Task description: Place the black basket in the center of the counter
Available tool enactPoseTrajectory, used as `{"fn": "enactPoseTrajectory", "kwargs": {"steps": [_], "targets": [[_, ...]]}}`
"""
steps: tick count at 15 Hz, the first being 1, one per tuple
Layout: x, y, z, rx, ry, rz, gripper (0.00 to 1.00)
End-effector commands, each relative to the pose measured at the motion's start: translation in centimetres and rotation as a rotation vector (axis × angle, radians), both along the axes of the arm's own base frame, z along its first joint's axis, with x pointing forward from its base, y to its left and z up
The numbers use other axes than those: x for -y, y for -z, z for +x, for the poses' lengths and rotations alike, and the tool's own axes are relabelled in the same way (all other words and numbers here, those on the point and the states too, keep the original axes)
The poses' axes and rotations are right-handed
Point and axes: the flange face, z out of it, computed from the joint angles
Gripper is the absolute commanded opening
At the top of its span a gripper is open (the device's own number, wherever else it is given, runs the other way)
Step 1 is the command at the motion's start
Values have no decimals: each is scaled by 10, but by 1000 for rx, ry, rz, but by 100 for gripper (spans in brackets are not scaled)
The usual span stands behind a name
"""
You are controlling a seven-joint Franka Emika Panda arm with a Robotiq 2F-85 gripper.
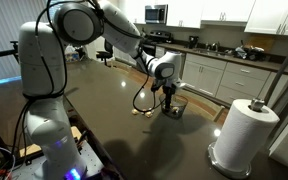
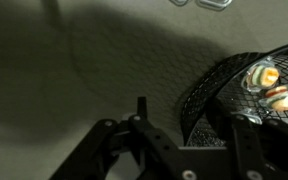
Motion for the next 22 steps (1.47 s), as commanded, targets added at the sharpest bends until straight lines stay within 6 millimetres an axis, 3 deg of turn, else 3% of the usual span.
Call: {"fn": "enactPoseTrajectory", "kwargs": {"steps": [1,6,13,22], "targets": [[0,0,7,17,27,-5,34],[-1,-3,8,22,25,-6,3],[-6,-28,15,64,4,-9,2],[-19,-51,9,100,-46,-9,2]]}}
